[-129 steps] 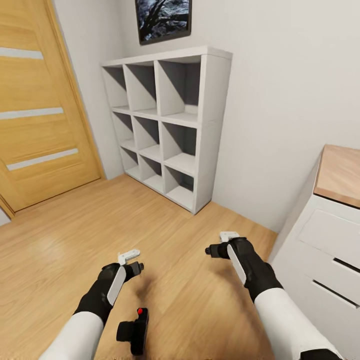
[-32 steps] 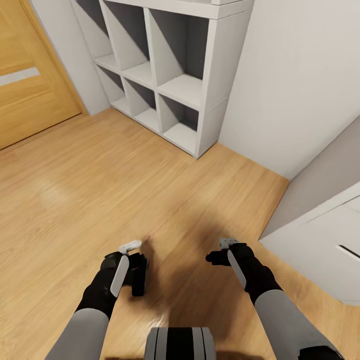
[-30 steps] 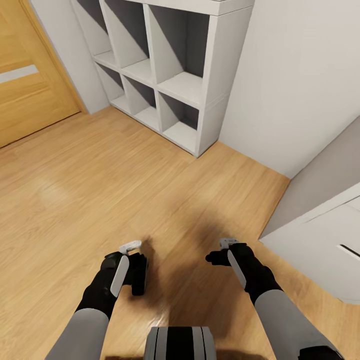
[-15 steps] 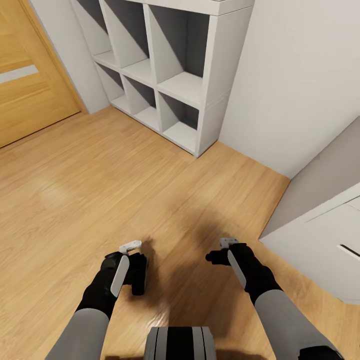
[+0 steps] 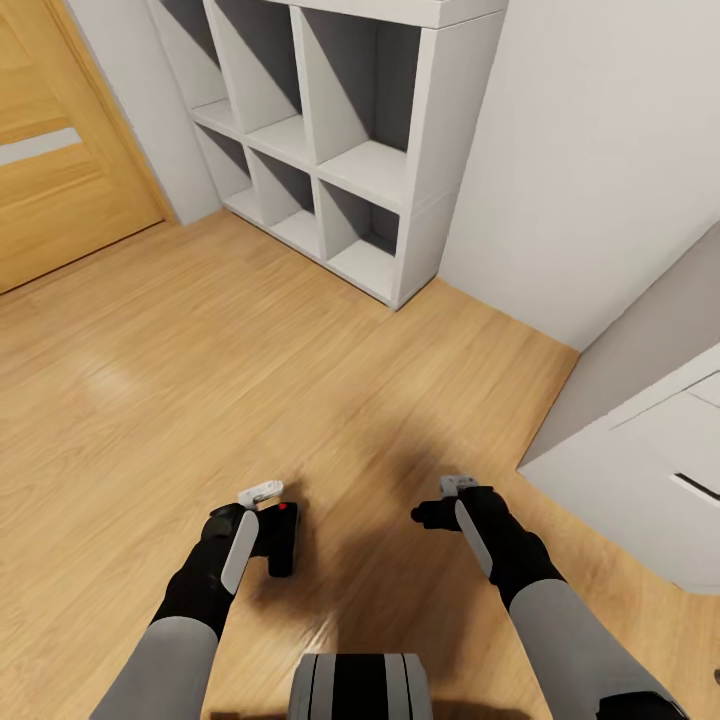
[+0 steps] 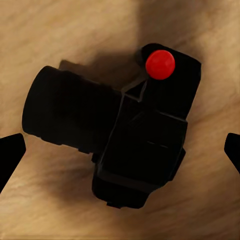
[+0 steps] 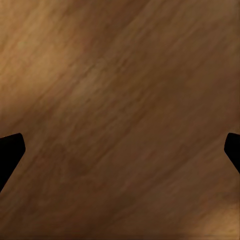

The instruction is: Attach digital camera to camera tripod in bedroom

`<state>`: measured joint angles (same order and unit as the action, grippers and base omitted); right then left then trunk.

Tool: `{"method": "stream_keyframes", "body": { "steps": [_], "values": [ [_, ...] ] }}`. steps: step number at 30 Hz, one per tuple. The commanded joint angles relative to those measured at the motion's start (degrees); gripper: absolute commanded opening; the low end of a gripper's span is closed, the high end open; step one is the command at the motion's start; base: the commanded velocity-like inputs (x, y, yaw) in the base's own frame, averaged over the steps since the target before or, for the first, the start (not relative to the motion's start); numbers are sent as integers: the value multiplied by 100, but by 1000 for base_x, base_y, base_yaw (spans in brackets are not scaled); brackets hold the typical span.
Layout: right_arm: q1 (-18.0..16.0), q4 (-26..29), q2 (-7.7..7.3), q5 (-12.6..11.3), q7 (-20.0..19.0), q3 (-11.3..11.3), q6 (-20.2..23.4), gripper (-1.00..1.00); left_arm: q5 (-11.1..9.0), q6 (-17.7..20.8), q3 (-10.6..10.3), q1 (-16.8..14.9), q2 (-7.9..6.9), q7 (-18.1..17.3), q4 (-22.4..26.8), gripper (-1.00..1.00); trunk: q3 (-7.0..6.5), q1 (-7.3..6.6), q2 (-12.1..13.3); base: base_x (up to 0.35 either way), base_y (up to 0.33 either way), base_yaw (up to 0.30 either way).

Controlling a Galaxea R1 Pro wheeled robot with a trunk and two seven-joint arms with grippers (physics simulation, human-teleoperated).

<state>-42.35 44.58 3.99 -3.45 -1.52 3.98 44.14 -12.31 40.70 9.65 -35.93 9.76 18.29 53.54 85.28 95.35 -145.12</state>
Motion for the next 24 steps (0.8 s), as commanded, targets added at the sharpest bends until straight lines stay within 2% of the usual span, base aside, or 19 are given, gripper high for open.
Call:
{"method": "stream_keyframes", "body": {
  "steps": [1,15,19,24],
  "values": [
    [-2,6,-2,-33,11,7,25,100,-61,17,11,-2,4,43,7,100,4,-1,-2,-16,4,0],
    [-2,6,-4,-27,8,7,25,100,-47,17,11,-2,8,44,-47,100,4,-1,-2,-4,1,0],
    [-2,6,-4,6,3,7,25,100,-39,16,-2,-2,12,44,-83,100,4,-1,-2,-118,0,0],
    [-2,9,-1,50,6,13,26,100,-38,11,-192,-2,11,47,-95,100,4,-1,-2,-221,0,0]
  ]
}}
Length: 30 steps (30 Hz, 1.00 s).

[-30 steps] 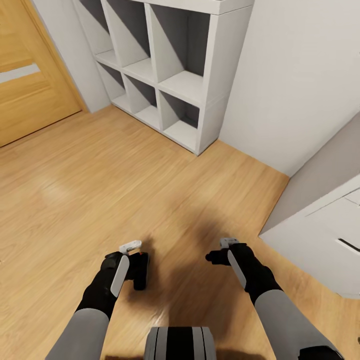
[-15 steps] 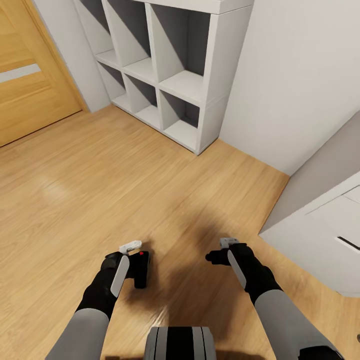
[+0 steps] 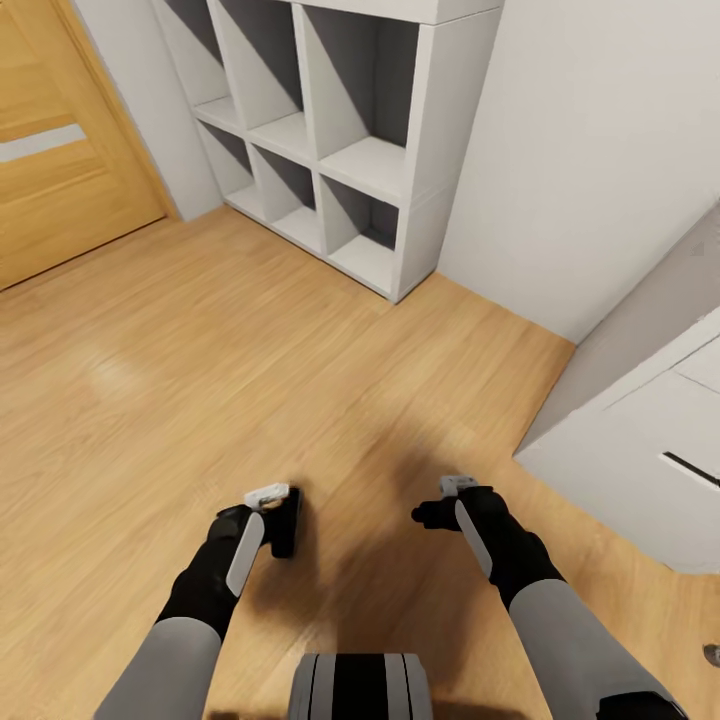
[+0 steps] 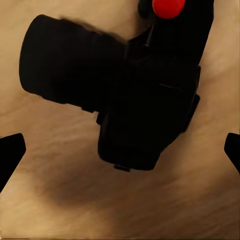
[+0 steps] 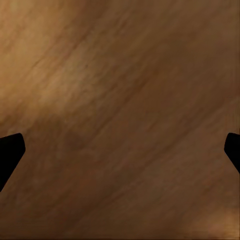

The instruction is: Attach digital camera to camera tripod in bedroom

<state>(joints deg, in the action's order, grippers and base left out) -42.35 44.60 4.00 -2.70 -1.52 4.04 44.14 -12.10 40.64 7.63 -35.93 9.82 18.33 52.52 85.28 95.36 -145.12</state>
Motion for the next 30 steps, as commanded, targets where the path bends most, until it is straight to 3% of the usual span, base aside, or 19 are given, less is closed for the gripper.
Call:
{"method": "stream_keyframes", "body": {
  "steps": [1,13,30],
  "values": [
    [-2,7,-1,-20,5,6,25,100,-61,16,-55,-2,3,43,6,100,4,-3,-2,-110,0,0],
    [-2,13,-3,-32,90,1,22,100,-64,7,-198,-2,-7,41,4,100,4,-3,-2,-24,0,-133],
    [-2,-58,5,-88,92,9,-152,100,-5,-77,-206,-2,-65,92,-118,100,4,-3,-2,0,0,-11]
  ]
}}
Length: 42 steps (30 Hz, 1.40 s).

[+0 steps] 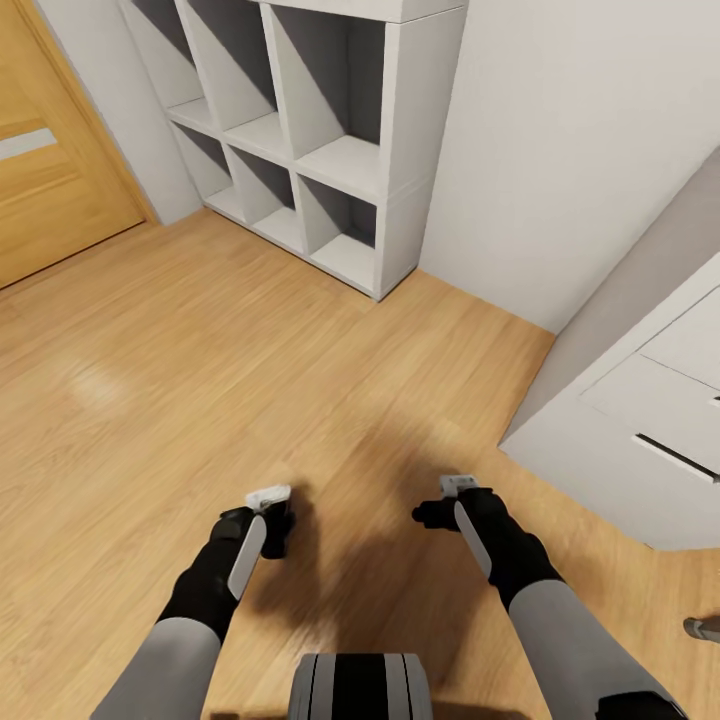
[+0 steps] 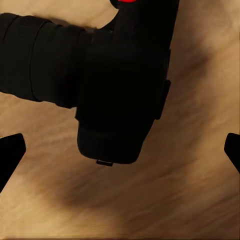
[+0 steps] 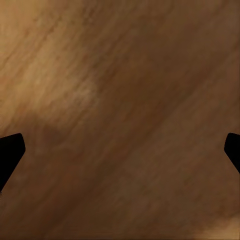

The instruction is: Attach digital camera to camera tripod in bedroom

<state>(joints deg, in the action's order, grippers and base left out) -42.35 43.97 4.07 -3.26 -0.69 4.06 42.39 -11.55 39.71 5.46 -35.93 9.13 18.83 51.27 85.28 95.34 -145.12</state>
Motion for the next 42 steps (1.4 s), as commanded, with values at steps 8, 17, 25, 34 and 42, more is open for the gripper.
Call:
{"method": "stream_keyframes", "body": {
  "steps": [8,17,25,34,42],
  "values": [
    [-2,-119,-2,-40,8,7,-185,100,36,-234,6,-2,-5,194,-243,100,4,-1,-2,0,0,0],
    [-2,-125,-3,-35,8,7,-196,100,44,-666,-12,-2,-8,210,-573,100,4,-1,-2,0,0,0],
    [-2,-126,-3,-42,8,7,-203,100,47,-729,-18,-2,-6,209,-611,100,4,-1,-2,0,0,0],
    [-2,-125,-3,-42,8,7,-205,100,39,-849,-18,-2,-8,209,-620,100,4,-1,-2,97,0,0],
    [-2,-125,-3,-35,8,7,-205,100,38,-851,-19,-2,-8,209,-619,100,4,-1,-2,14,0,0]
  ]
}}
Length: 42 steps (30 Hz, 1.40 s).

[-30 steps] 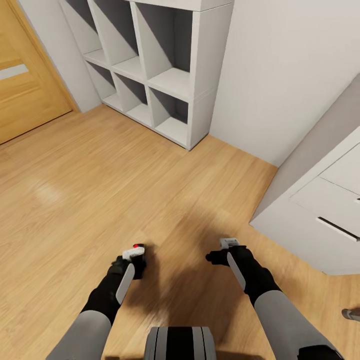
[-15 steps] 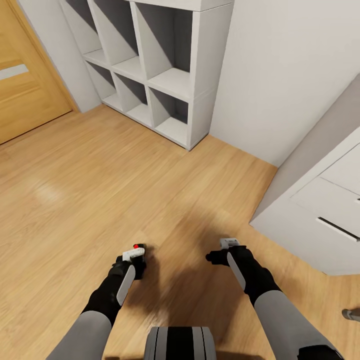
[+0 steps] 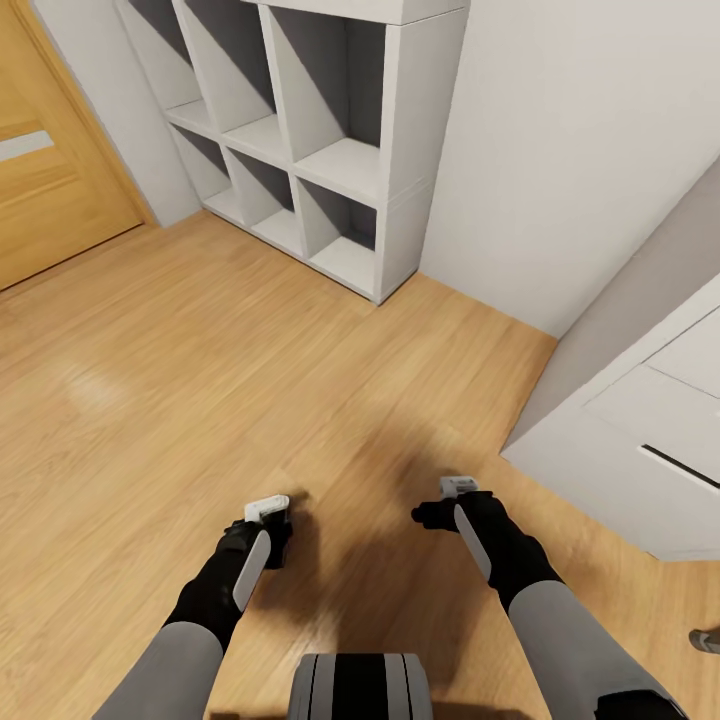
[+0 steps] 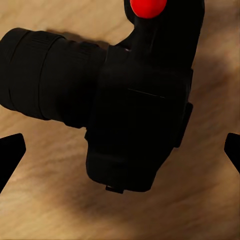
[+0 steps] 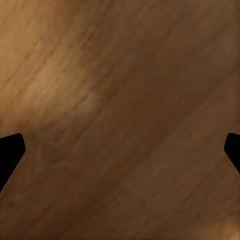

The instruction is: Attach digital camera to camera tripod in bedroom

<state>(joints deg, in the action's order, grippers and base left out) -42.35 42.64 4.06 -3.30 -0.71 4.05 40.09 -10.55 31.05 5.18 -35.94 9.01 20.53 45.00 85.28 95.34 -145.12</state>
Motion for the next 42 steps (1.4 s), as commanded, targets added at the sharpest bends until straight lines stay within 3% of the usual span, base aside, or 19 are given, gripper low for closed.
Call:
{"method": "stream_keyframes", "body": {
  "steps": [1,13,19,25,42],
  "values": [
    [-1,7,-2,-32,9,8,25,100,-61,15,9,-1,4,39,9,100,4,-1,-2,3,0,0],
    [-1,7,-2,-8,9,8,28,100,-66,15,9,-1,21,41,21,100,4,-1,-2,0,0,0],
    [-1,2,-2,-13,9,4,25,100,-87,8,-197,-1,39,48,-39,100,4,-1,-2,0,0,0],
    [-1,4,-2,-7,9,1,25,100,-93,2,-208,-1,39,42,-83,100,4,-1,-2,0,0,0],
    [-1,-2,-8,-4,18,-1,25,100,-63,-2,-219,-1,-21,39,-89,100,380,43,-24,0,0,0]
  ]
}}
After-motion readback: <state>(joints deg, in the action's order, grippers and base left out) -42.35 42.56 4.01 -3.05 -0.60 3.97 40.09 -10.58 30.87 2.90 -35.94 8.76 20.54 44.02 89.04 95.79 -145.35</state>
